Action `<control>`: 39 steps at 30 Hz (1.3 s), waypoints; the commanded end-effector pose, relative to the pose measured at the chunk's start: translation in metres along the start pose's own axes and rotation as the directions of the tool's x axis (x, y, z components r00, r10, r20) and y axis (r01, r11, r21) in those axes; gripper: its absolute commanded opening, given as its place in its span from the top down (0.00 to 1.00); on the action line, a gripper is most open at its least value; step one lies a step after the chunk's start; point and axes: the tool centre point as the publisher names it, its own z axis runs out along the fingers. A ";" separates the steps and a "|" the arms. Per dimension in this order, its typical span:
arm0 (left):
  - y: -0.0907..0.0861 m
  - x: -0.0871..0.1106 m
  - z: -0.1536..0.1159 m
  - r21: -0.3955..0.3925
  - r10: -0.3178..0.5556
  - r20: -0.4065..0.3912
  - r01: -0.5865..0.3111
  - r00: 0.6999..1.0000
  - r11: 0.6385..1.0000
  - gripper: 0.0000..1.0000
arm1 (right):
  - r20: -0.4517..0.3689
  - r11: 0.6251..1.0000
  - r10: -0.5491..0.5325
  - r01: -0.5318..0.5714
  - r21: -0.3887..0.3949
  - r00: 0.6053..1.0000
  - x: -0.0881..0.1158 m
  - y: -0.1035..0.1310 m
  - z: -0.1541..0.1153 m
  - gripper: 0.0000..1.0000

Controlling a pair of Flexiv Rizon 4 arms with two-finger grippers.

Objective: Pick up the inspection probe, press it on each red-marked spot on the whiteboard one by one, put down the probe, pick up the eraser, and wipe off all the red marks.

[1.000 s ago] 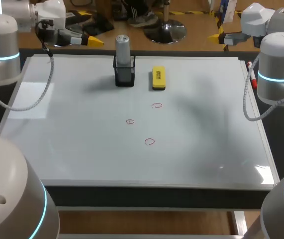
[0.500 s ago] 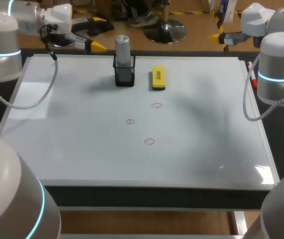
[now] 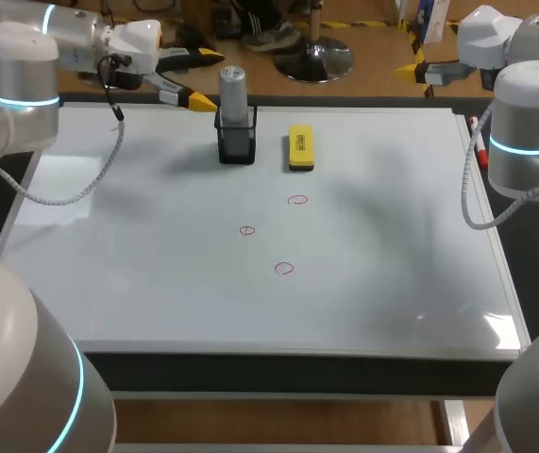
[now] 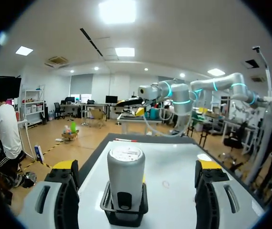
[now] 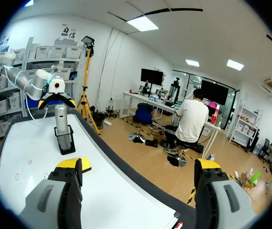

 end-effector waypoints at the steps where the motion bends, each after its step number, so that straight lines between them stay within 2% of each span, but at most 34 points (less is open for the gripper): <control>1: 0.006 -0.001 0.011 -0.004 0.005 0.011 -0.005 1.000 1.000 0.00 | -0.001 1.000 0.000 0.000 -0.001 1.000 -0.001 0.000 0.000 0.00; 17: 0.021 -0.008 0.038 -0.007 0.009 0.008 -0.009 1.000 1.000 0.00 | -0.001 1.000 0.000 0.000 -0.001 1.000 -0.001 0.000 0.000 0.00; 39: 0.030 -0.020 0.053 0.003 -0.012 0.025 0.012 1.000 1.000 0.00 | -0.001 1.000 0.000 0.000 -0.001 1.000 -0.001 0.000 0.000 0.00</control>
